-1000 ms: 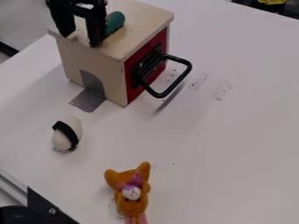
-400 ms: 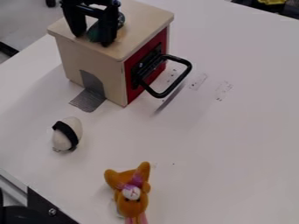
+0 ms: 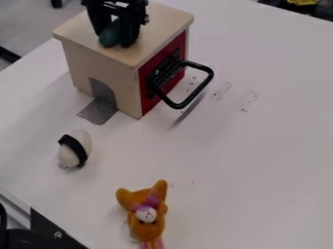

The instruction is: Put the blue-green object in the middle of the table

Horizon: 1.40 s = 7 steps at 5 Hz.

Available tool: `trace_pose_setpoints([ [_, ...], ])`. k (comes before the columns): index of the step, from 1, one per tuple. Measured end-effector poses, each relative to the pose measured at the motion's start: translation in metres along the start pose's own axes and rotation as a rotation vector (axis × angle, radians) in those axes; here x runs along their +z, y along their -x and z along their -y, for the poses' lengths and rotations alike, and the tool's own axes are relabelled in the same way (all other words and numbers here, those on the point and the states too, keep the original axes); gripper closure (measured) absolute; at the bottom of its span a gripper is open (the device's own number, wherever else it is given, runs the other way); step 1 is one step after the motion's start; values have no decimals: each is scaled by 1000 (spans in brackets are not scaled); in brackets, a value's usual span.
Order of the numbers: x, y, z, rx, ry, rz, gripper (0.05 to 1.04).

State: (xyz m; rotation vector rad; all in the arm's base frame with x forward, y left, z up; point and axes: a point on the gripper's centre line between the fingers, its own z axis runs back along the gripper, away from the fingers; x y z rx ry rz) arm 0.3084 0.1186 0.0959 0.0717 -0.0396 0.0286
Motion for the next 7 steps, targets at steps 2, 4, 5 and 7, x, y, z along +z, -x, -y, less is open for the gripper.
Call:
trace_pose_setpoints([
  [2,3,14,17,-25,-3,16,599],
  [4,-6,10,99,-185,57,-10,600],
  [5,-38,20,158,-322,53,-124,600],
  [7,-79,34,210,-380,47,-189,600],
])
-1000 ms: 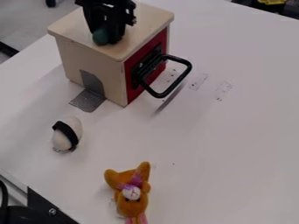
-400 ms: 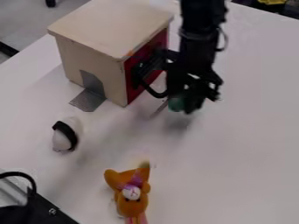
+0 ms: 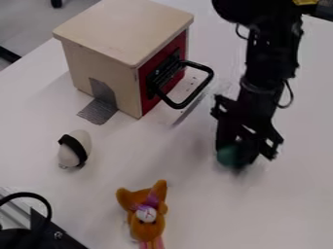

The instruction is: Put the blue-green object in the middle of the table

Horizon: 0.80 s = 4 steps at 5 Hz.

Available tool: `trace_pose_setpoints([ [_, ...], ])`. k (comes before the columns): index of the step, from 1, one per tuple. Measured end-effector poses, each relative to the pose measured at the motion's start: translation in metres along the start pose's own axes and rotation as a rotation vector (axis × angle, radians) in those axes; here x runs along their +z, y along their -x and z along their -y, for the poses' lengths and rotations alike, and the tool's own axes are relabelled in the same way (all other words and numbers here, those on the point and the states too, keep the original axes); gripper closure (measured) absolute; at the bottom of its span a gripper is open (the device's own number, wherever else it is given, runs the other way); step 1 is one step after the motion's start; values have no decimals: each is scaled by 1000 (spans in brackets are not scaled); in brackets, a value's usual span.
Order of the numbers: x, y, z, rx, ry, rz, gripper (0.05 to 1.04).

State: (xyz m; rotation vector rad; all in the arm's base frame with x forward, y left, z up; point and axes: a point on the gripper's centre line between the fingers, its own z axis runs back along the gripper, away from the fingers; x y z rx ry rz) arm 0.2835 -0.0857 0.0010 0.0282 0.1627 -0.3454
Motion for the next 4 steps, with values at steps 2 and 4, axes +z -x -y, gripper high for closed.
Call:
trace_pose_setpoints([
  [2,-5,2,8,31,11,75,248],
  [4,41,29,2,56,-21,175,83],
])
